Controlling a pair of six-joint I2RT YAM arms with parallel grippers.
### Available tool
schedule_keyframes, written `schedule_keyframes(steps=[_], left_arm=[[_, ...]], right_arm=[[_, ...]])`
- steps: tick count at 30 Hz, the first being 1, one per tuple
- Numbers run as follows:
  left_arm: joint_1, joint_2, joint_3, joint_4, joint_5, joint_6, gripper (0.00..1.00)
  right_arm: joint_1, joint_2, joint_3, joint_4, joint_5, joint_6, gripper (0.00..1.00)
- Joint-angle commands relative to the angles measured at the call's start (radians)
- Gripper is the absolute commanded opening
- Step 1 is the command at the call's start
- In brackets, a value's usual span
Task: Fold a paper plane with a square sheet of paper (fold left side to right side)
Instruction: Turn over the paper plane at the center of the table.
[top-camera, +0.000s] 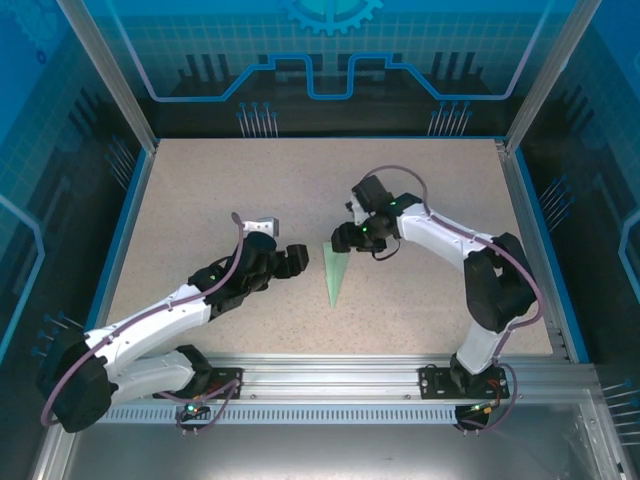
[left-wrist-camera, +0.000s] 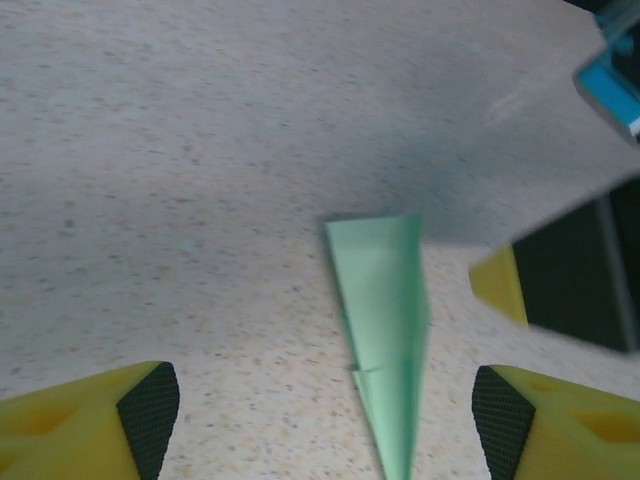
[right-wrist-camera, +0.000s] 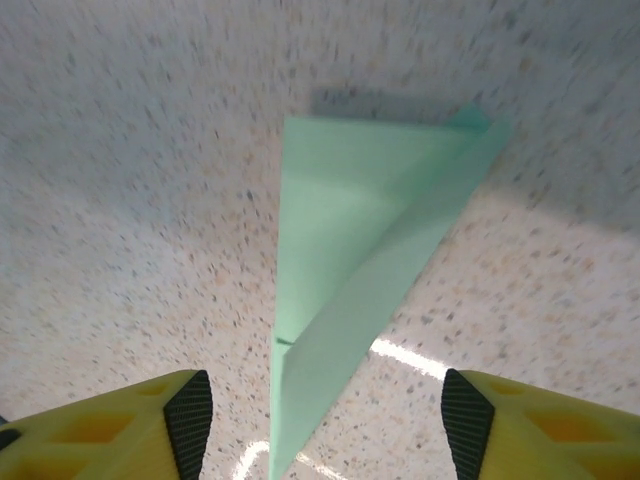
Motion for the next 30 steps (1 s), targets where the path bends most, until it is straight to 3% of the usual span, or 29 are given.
schedule_keyframes(steps=[1,5,7,12,15,21,25,30], left_arm=[[0.006,0.000,-0.013,-0.054,-0.103,-0.040,0.82],[0.005,-0.002,-0.017,-0.059,-0.101,-0.045,0.82],[0.005,-0.003,-0.017,-0.062,-0.101,-0.047,0.83],[0.005,0.000,-0.017,-0.066,-0.101,-0.050,0.83],[0.006,-0.002,-0.019,-0.069,-0.105,-0.051,0.83],[0.007,-0.015,-0.019,-0.081,-0.114,-0.051,0.84],[0.006,-0.020,-0.019,-0.086,-0.117,-0.051,0.84],[0.006,-0.019,-0.019,-0.095,-0.122,-0.053,0.84]], right_arm=[[0.044,0.051,-0.009,-0.059,0.079,0.052,0.67],[0.075,0.113,0.011,-0.050,0.056,0.065,0.65],[0.081,0.128,0.021,-0.057,0.061,0.067,0.54],[0.084,0.073,0.049,-0.072,0.046,0.041,0.13],[0.087,0.013,0.063,-0.048,-0.009,0.021,0.01],[0.053,-0.080,0.031,0.045,-0.143,0.028,0.00],[-0.004,-0.057,-0.044,0.091,-0.195,0.044,0.00],[-0.082,0.011,-0.143,0.137,-0.191,0.025,0.09]])
